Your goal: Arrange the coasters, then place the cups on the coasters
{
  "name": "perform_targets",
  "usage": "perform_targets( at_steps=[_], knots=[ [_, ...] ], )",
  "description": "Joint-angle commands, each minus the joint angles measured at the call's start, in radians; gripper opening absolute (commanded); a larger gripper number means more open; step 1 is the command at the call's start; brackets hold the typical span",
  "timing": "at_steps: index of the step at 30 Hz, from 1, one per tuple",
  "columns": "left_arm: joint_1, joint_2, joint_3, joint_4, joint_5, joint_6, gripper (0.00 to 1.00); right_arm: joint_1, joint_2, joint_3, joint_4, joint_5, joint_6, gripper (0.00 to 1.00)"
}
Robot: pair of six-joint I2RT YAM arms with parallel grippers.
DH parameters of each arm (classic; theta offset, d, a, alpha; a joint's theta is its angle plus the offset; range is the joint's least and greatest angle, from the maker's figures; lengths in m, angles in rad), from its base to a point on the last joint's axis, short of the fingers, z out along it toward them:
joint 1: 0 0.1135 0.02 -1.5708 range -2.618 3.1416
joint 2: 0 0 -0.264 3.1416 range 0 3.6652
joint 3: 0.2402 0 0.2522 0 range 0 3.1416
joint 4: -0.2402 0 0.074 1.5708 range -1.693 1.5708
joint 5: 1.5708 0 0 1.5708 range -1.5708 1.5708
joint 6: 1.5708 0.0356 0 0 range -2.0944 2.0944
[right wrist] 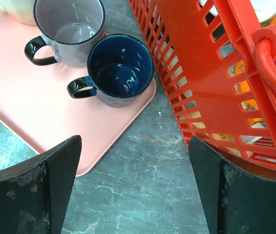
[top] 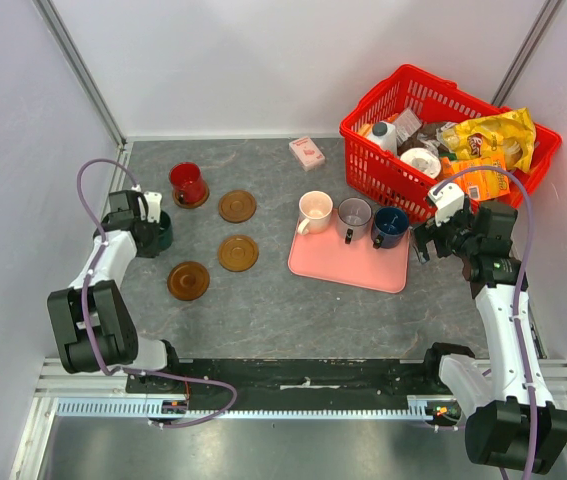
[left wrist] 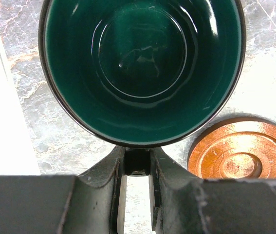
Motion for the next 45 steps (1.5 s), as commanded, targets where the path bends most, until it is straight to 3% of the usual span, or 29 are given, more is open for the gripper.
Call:
perform_targets(
  at_steps=[1,12,26,36,45],
  knots=[
    [0.009,-0.05,0.017,0.037,-0.035,-0.032,0.02,0.0,-0.011,0.007,0.008,-0.019,-0.007,0.98],
    [0.078,0.044,0.063,0.038,0.022,-0.076,0.02,0.0,-0.02,0.007,0.005,-0.017,-0.007,0.98],
    [0.078,0.081,0.077,0.043,0.106,-0.075,0.07,0.0,-0.016,0.005,0.006,-0.022,-0.007,0.98],
    [0.08,0.059,0.065,0.035,0.071,-0.069,0.23,0.0,-0.01,0.005,0.005,-0.025,-0.007,0.98],
    [0.083,0.074,0.065,0.038,0.055,-0.075,0.27,0.001,-0.01,0.005,0.003,-0.025,-0.007,0.98]
  ],
)
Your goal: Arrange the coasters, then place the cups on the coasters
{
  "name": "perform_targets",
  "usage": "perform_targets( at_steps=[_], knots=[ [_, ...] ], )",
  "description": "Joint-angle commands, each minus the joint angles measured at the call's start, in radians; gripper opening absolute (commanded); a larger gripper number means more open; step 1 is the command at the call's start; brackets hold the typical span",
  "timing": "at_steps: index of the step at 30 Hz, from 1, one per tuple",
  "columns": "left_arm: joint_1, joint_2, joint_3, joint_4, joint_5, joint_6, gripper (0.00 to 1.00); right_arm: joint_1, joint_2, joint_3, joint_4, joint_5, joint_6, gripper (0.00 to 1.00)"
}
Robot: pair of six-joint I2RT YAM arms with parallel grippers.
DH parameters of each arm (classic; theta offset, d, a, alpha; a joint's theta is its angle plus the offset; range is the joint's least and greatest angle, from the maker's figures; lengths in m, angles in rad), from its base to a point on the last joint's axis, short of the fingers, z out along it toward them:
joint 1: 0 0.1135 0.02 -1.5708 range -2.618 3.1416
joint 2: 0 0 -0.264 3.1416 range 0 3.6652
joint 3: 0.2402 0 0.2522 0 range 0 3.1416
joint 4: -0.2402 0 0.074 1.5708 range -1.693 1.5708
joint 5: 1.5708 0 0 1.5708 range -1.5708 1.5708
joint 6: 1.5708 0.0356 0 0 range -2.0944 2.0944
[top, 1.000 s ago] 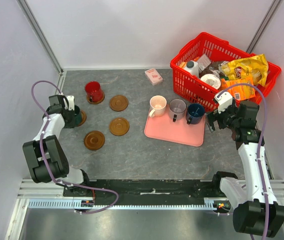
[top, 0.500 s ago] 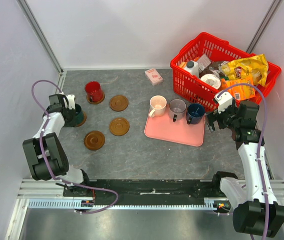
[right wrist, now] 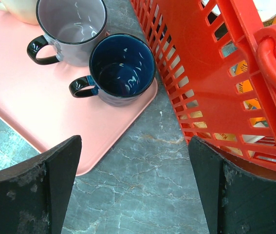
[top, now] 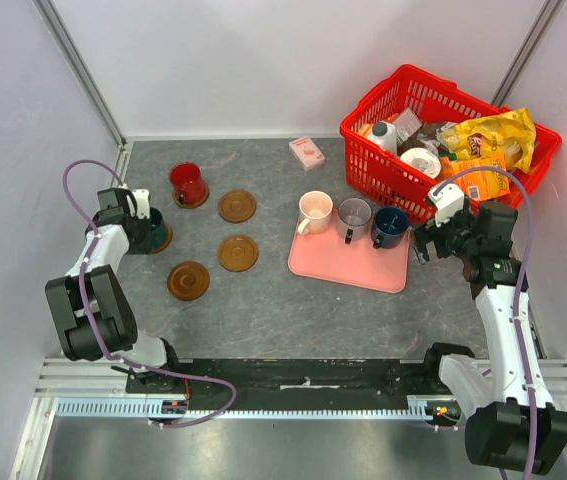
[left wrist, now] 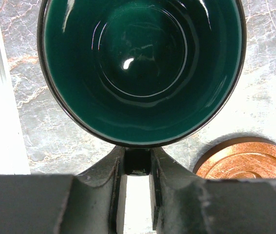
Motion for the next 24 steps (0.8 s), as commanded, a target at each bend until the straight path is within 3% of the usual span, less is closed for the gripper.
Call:
perform_targets(
  at_steps=[1,4,7,13,15,19,24],
  knots=[
    [0.004,0.003,0.02,0.016,-0.005,-0.029,0.33,0.0,-0.004,0.006,0.01,-0.018,-0.006,0.98],
    [0.006,-0.005,0.014,0.02,-0.013,-0.035,0.59,0.0,-0.001,0.006,0.009,-0.019,-0.006,0.98],
    [0.009,-0.026,0.007,0.02,-0.016,-0.035,0.7,0.0,0.004,0.007,0.004,-0.023,-0.006,0.98],
    [0.012,-0.121,-0.003,-0.01,0.013,-0.035,0.78,0.0,0.017,0.016,-0.019,-0.044,-0.013,0.98],
    [0.01,-0.163,-0.003,-0.032,0.027,-0.034,0.87,0.0,0.022,0.021,-0.031,-0.055,-0.016,0.98],
    [0.01,-0.275,-0.003,-0.073,0.055,-0.034,0.95,0.004,0.036,0.027,-0.048,-0.052,-0.017,0.98],
    [0.01,-0.451,-0.002,-0.139,0.099,-0.037,0.97,0.038,0.091,0.041,-0.062,-0.006,0.009,0.98]
  ],
)
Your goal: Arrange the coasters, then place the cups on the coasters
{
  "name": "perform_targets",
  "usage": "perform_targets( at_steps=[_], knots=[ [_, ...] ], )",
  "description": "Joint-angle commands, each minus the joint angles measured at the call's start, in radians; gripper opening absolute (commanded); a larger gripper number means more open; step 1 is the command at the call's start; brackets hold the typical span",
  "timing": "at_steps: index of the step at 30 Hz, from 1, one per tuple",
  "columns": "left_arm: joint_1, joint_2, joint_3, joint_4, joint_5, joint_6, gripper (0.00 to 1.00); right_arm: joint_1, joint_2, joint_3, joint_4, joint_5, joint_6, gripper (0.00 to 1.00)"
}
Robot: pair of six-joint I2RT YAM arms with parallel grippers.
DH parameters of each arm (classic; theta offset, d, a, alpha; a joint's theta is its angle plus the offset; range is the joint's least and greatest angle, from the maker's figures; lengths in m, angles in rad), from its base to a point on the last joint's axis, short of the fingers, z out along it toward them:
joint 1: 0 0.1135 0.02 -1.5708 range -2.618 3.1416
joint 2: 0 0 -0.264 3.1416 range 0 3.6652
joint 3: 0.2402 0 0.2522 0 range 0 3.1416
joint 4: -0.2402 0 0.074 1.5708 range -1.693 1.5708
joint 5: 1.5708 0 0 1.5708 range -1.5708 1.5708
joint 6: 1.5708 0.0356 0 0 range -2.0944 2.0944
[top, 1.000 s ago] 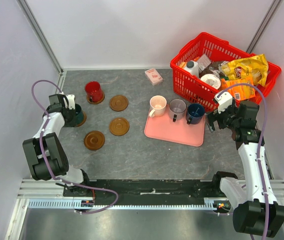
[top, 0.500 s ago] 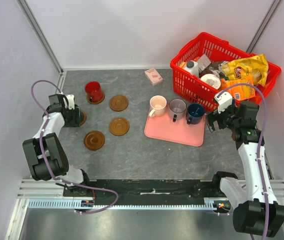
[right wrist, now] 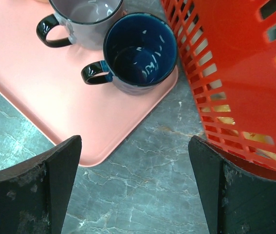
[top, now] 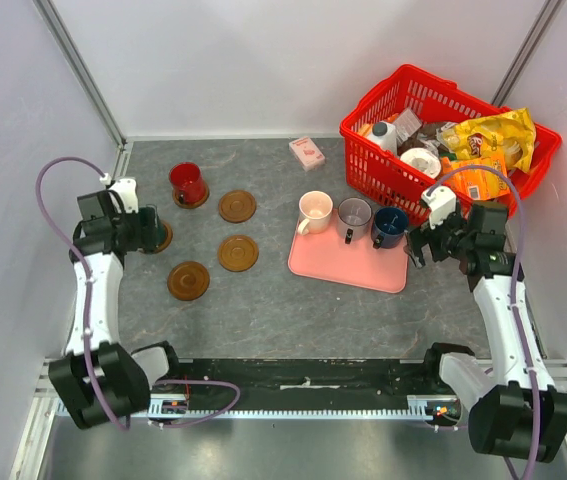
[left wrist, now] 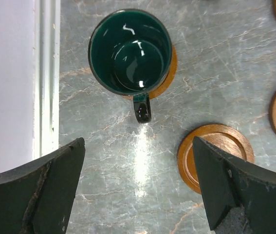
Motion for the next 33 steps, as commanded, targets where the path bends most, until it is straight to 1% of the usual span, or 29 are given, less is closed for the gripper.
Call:
perform_targets(
  at_steps=[1,5,7,9,12,17,21,23,27,30,33],
  knots=[
    [0.005,-0.158,0.003,-0.071,0.075,-0.015,0.98,0.038,0.046,0.042,-0.016,0.027,0.025,0.98],
    [0.004,-0.261,-0.014,-0.122,0.153,-0.004,0.98,0.136,0.09,0.043,0.01,0.132,0.066,0.98],
    [0.005,-0.286,-0.034,-0.13,0.19,-0.004,0.98,0.222,0.135,0.051,0.025,0.211,0.098,0.98],
    [0.005,-0.303,-0.055,-0.124,0.201,-0.006,0.99,0.269,0.184,0.068,0.038,0.286,0.131,0.98],
    [0.005,-0.326,-0.07,-0.107,0.196,-0.004,0.99,0.315,0.263,0.088,0.056,0.353,0.183,0.98],
    [0.005,-0.381,-0.083,-0.096,0.199,-0.006,1.0,0.332,0.365,0.126,0.111,0.464,0.313,0.98],
    [0.007,-0.392,-0.087,-0.091,0.201,-0.004,1.0,0.334,0.363,0.151,0.163,0.474,0.396,0.98],
    [0.007,-0.398,-0.093,-0.088,0.195,-0.004,1.0,0.345,0.359,0.162,0.185,0.508,0.436,0.98],
    [0.007,-0.39,-0.097,-0.082,0.204,-0.006,1.0,0.387,0.383,0.191,0.199,0.561,0.486,0.98],
    [0.011,-0.401,-0.103,-0.078,0.198,-0.006,1.0,0.424,0.434,0.218,0.197,0.61,0.51,0.98],
    [0.011,-0.399,-0.109,-0.067,0.201,-0.004,1.0,0.463,0.483,0.235,0.208,0.719,0.513,0.98]
  ],
)
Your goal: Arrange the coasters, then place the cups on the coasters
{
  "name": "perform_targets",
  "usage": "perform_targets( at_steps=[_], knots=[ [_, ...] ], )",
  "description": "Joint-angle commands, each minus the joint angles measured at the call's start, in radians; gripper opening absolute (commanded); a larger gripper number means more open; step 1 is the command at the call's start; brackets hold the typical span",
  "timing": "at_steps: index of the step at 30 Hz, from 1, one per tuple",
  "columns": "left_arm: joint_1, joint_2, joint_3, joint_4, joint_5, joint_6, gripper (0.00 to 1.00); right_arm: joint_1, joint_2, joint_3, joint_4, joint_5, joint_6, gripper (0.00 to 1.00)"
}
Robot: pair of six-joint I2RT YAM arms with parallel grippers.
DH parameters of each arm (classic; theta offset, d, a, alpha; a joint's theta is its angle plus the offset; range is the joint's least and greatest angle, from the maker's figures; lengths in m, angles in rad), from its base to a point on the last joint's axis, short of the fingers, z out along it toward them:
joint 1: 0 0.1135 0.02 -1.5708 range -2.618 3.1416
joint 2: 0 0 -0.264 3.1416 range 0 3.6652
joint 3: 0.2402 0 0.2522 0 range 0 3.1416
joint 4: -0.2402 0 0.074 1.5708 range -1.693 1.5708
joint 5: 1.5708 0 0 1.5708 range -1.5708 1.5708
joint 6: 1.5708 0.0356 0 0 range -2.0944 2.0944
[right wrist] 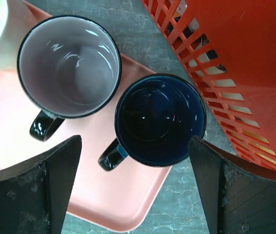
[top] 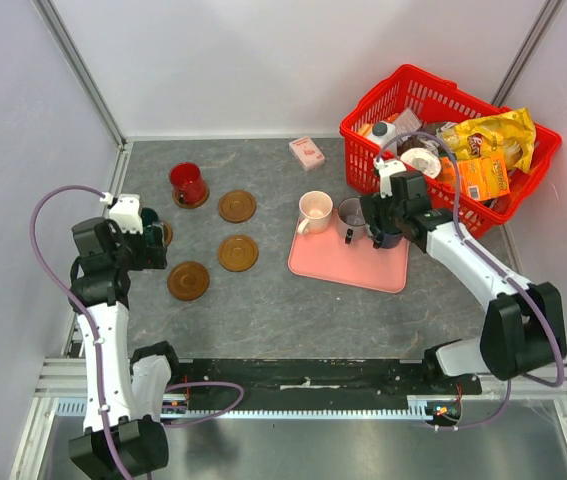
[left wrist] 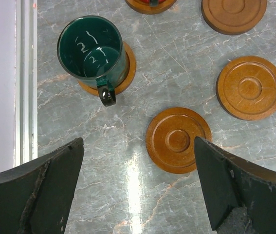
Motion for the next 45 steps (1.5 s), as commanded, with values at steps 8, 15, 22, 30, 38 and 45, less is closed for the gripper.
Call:
perform_targets(
  at_steps=[8,15,22,30,38,45],
  knots=[
    [0.014,-0.018,-0.008,0.037,0.033,-0.003,1.0,0.081,0.113,0.031,0.089,0.335,-0.003,0.98],
    [0.016,-0.021,-0.01,0.041,0.039,-0.005,1.0,0.089,0.113,-0.016,0.069,0.417,-0.077,0.98],
    [0.017,-0.034,-0.014,0.044,0.038,-0.002,1.0,0.089,0.077,-0.047,0.048,0.41,-0.088,0.98],
    [0.02,-0.051,-0.022,0.053,0.028,0.0,1.0,0.073,0.001,-0.102,0.016,0.303,-0.104,0.98],
    [0.02,-0.057,-0.027,0.058,0.031,0.002,1.0,-0.003,0.086,-0.095,-0.018,0.157,-0.101,0.86],
    [0.023,-0.061,-0.03,0.063,0.03,0.003,1.0,-0.029,0.092,-0.099,-0.026,0.083,-0.102,0.63]
  ],
)
